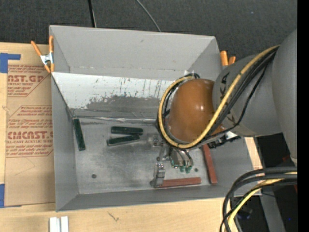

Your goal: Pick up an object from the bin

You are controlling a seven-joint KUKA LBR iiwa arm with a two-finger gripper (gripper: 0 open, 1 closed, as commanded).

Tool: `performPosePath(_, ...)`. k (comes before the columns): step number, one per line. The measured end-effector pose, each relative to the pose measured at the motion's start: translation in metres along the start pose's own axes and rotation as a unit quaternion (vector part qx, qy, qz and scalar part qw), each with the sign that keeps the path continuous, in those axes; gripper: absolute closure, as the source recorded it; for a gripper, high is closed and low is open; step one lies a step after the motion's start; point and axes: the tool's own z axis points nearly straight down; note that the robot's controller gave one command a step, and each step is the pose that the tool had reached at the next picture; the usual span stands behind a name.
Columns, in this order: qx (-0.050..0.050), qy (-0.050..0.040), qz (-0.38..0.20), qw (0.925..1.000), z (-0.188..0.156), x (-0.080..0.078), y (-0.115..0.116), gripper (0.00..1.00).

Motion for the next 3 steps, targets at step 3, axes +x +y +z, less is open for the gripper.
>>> performPosePath(3,0.000,0.0003,0.087,0.9962,0.039,-0.040,0.018,0.00)
